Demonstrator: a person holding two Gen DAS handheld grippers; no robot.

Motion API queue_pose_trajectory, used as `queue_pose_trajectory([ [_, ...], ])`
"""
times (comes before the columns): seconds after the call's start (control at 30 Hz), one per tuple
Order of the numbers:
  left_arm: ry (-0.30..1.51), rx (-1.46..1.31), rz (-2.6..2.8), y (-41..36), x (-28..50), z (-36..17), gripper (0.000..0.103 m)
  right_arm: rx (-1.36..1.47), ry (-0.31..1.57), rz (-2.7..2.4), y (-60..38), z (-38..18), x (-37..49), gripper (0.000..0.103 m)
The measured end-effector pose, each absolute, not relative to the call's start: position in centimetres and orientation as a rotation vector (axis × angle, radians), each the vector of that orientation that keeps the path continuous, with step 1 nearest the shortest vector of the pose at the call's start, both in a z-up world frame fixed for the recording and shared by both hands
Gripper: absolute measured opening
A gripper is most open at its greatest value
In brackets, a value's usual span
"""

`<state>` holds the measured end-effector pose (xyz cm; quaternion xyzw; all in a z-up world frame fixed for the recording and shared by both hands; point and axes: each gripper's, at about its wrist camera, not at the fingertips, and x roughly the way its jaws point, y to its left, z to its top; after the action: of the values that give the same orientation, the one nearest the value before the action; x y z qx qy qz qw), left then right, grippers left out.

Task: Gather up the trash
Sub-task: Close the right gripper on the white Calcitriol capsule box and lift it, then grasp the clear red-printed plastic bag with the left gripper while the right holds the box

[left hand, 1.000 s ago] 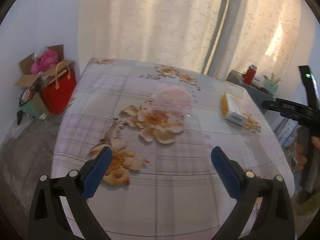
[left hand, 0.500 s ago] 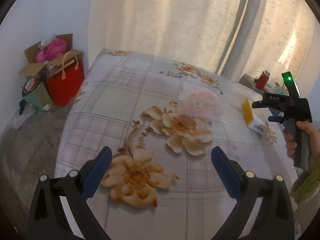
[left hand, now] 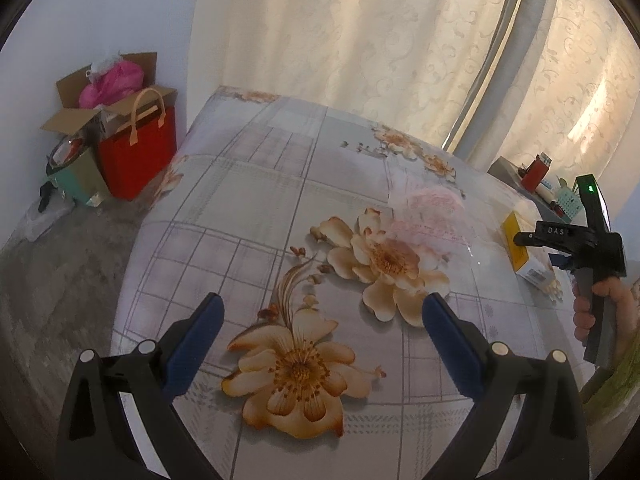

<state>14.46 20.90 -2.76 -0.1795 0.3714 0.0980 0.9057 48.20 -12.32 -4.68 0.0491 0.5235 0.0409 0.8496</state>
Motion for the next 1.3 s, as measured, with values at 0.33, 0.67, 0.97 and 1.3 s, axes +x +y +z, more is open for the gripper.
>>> queue_pose_trajectory([
  [0.33,0.747,-0.407,0.169,21.9,15.1,-2.3,0.097,0.136,1.107,0.181,-12.6,-4.8,43.1,0.074],
  [0.67,0.718,-0.23,-0.028,18.6,20.7,-0.5,0.096,0.166,1.111,0.215,-13.7,-5.1,39.0,0.074],
  [0.97,0.827,0.006,-0.049,16.2,28.4,-3.3,0.075,0.176,1.108,0.211,-13.4,-5.4,38.9,0.074],
  [1.3,0.879,-0.026,-0.037,15.9,30.7,-5.7,0.011,0.187,1.094,0.215,-13.5,-5.6,38.6,0.075],
])
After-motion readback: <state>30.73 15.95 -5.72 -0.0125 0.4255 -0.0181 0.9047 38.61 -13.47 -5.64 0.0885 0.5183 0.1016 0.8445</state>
